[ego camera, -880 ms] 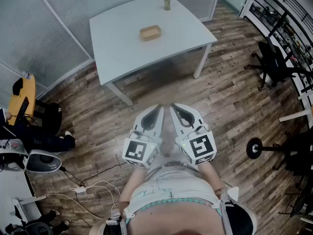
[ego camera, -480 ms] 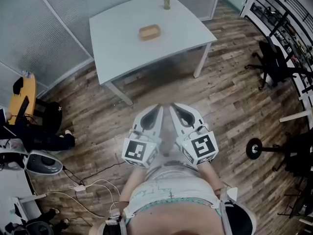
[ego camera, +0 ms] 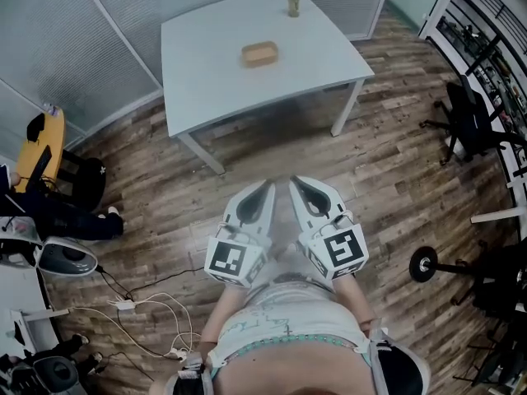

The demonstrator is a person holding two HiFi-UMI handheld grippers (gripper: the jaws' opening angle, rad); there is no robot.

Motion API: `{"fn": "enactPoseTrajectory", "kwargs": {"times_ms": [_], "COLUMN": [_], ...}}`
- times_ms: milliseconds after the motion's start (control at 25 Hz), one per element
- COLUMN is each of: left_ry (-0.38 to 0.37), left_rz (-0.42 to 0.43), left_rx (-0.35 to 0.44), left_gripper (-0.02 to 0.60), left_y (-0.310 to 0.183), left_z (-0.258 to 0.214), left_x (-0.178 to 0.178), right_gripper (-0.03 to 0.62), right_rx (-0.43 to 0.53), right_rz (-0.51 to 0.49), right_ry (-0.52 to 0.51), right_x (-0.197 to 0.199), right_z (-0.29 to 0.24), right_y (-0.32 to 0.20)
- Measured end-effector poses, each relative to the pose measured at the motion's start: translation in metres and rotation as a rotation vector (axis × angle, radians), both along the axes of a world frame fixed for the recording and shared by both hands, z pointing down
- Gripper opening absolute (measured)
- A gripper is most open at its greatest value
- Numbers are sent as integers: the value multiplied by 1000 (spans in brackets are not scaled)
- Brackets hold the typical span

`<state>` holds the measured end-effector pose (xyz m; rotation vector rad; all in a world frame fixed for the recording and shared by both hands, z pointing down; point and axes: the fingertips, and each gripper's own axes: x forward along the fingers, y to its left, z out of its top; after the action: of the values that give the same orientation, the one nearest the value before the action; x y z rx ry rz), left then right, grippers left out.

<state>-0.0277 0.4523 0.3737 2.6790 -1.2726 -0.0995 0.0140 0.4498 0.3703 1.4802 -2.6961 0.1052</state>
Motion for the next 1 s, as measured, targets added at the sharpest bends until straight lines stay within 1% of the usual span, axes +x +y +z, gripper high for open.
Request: {"fn": "enactPoseTrajectory", "kwargs": {"times_ms": [200, 440, 600, 800, 1000], "left_ry": [-1, 2, 11, 6, 5], "left_rz": [-19, -5, 26, 91, 123], "left_rx": [-26, -37, -30, -33, -33], "left_gripper": [3, 3, 3, 3, 3], "left_y": [-7, -40, -80, -134, -183], "left_z": [9, 14, 16, 19, 17], "left_x": [2, 2, 4, 8, 4], "right_gripper": [0, 0, 0, 0, 0], "right_rx": [-7, -20, -20, 1, 7], "right_rz": [-19, -10, 17, 42, 77], "right_ry": [-5, -2, 4, 23, 23], "right_x": [4, 4, 4, 0, -2], "right_z": [7, 11, 12, 7, 2], "right_y": [-9, -40, -77, -133, -181]}}
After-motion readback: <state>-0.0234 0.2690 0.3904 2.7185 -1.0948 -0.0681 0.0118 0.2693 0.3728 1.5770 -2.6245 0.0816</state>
